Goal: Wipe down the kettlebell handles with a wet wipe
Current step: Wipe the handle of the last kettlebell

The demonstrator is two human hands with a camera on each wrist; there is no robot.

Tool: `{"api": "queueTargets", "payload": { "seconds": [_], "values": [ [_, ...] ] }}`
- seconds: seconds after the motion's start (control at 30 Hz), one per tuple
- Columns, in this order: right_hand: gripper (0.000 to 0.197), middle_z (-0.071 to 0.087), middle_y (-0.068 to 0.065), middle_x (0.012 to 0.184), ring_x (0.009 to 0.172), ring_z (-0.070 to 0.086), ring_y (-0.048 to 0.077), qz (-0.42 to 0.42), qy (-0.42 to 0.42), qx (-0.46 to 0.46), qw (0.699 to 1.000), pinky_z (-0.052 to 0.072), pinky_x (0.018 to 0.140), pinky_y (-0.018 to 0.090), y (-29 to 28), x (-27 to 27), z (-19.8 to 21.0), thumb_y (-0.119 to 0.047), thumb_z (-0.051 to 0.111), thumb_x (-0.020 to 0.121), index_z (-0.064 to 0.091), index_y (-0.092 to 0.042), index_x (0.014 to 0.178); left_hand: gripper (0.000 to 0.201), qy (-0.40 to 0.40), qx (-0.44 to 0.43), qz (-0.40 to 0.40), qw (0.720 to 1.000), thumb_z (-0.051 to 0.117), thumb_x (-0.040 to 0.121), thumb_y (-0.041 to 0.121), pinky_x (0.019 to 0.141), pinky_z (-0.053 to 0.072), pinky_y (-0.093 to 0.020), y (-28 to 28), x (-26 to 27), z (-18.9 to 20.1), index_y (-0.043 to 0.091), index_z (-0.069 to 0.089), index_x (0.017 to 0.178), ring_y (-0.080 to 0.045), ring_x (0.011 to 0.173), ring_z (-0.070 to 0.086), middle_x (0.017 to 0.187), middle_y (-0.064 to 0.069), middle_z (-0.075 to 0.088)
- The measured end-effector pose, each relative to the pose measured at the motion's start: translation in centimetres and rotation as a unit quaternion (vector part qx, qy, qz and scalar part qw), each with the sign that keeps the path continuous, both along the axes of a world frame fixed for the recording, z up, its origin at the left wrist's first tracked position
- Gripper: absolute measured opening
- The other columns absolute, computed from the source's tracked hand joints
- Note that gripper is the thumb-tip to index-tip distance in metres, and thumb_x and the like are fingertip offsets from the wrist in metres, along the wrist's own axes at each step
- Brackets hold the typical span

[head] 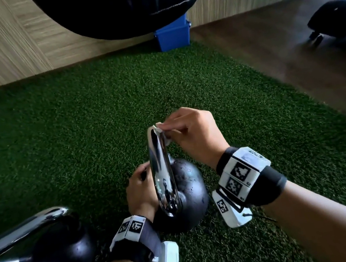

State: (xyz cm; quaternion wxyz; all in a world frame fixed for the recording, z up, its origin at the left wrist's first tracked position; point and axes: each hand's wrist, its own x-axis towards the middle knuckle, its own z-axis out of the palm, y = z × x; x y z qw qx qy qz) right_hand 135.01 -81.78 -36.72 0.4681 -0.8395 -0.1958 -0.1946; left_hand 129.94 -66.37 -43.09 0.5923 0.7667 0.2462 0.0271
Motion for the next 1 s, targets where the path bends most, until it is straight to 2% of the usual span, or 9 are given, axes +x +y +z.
{"api": "queueTargets", "payload": {
  "seconds": [0.1, 0.17, 0.27, 0.37, 0.43, 0.63, 0.8, 0.93, 1.0],
  "values": [
    [0.017, 0.075, 0.002, 0.093, 0.078, 0.069, 0.01, 0.026, -0.029, -0.029, 0.999, 0.055, 0.072, 0.015, -0.6, -0.3, 0.9, -0.003, 0.079, 0.082, 0.081, -0.011, 0.097, 0.067, -0.002, 0.023, -0.021, 1.0, 0.043, 0.074, 0.05, 0.096, 0.051, -0.047, -0.1, -0.2, 0.5, 0.004, 0.07, 0.114, -0.044, 0.11, 0.065, 0.119, -0.024, 0.07],
    [0.014, 0.076, 0.002, 0.092, 0.078, 0.07, 0.01, 0.042, -0.017, -0.026, 0.999, 0.055, 0.073, 0.016, -0.8, 0.0, 2.0, -0.004, 0.078, 0.083, 0.08, -0.009, 0.096, 0.051, 0.002, 0.026, -0.03, 0.999, 0.051, 0.087, 0.045, 0.093, 0.05, -0.041, -0.1, -0.2, 0.5, 0.008, 0.071, 0.116, -0.04, 0.11, 0.066, 0.121, -0.02, 0.07],
    [0.01, 0.077, -0.002, 0.09, 0.076, 0.068, -0.003, 0.064, -0.009, -0.035, 0.997, 0.05, 0.071, 0.006, -1.1, -0.7, 3.0, -0.006, 0.078, 0.084, 0.08, -0.009, 0.093, 0.026, 0.009, 0.054, -0.027, 0.998, 0.054, 0.103, 0.026, 0.085, 0.043, -0.029, 0.5, 0.2, -0.4, 0.015, 0.07, 0.12, -0.029, 0.107, 0.064, 0.126, -0.011, 0.069],
    [0.008, 0.071, -0.013, 0.082, 0.068, 0.064, -0.01, 0.111, 0.011, -0.049, 0.993, 0.047, 0.063, 0.002, -1.9, -2.8, 3.0, -0.011, 0.081, 0.081, 0.079, -0.013, 0.089, 0.027, 0.007, 0.063, -0.041, 0.997, 0.053, 0.104, 0.033, 0.087, 0.049, -0.031, 0.6, 0.3, -0.8, 0.019, 0.072, 0.118, -0.025, 0.101, 0.067, 0.119, -0.007, 0.073],
    [0.009, 0.071, -0.016, 0.078, 0.068, 0.067, -0.007, 0.146, 0.061, -0.033, 0.987, 0.049, 0.061, 0.005, -2.5, -3.9, 3.0, -0.014, 0.083, 0.079, 0.079, -0.015, 0.088, 0.029, 0.002, 0.059, -0.051, 0.997, 0.052, 0.104, 0.037, 0.086, 0.051, -0.031, 0.6, 0.3, -0.8, 0.021, 0.072, 0.118, -0.025, 0.097, 0.07, 0.112, -0.007, 0.075],
    [0.012, 0.078, 0.002, 0.083, 0.073, 0.076, 0.018, 0.187, 0.226, 0.081, 0.953, 0.063, 0.069, 0.03, -3.0, -4.3, 3.2, -0.007, 0.082, 0.077, 0.078, -0.012, 0.086, 0.028, 0.007, 0.079, -0.054, 0.995, 0.052, 0.104, 0.04, 0.088, 0.051, -0.032, 0.7, 0.3, -0.9, 0.024, 0.071, 0.117, -0.024, 0.098, 0.068, 0.115, -0.004, 0.074],
    [0.019, 0.077, 0.008, 0.081, 0.07, 0.072, 0.015, 0.231, 0.291, 0.114, 0.921, 0.06, 0.068, 0.024, -3.3, -6.2, 1.3, -0.002, 0.088, 0.069, 0.076, -0.007, 0.083, 0.027, 0.002, 0.074, -0.051, 0.996, 0.052, 0.104, 0.038, 0.094, 0.054, -0.036, 0.8, 0.3, -1.2, 0.022, 0.073, 0.111, -0.025, 0.098, 0.071, 0.111, -0.003, 0.076],
    [0.018, 0.077, 0.008, 0.082, 0.071, 0.075, 0.02, 0.262, 0.305, 0.102, 0.91, 0.06, 0.067, 0.025, -3.7, -6.5, 0.4, -0.001, 0.087, 0.071, 0.074, -0.006, 0.082, 0.027, -0.001, 0.07, -0.056, 0.996, 0.05, 0.105, 0.037, 0.081, 0.047, -0.029, 0.8, 0.2, -1.1, 0.022, 0.072, 0.113, -0.024, 0.095, 0.069, 0.11, -0.006, 0.076],
    [0.018, 0.077, 0.007, 0.082, 0.073, 0.076, 0.023, 0.258, 0.316, 0.071, 0.91, 0.062, 0.069, 0.031, -3.6, -7.0, -0.4, -0.004, 0.088, 0.071, 0.073, -0.004, 0.081, 0.028, 0.0, 0.072, -0.053, 0.996, 0.049, 0.105, 0.036, 0.082, 0.047, -0.03, 0.8, 0.2, -1.1, 0.023, 0.072, 0.113, -0.025, 0.096, 0.068, 0.111, -0.006, 0.075]
  ]
}}
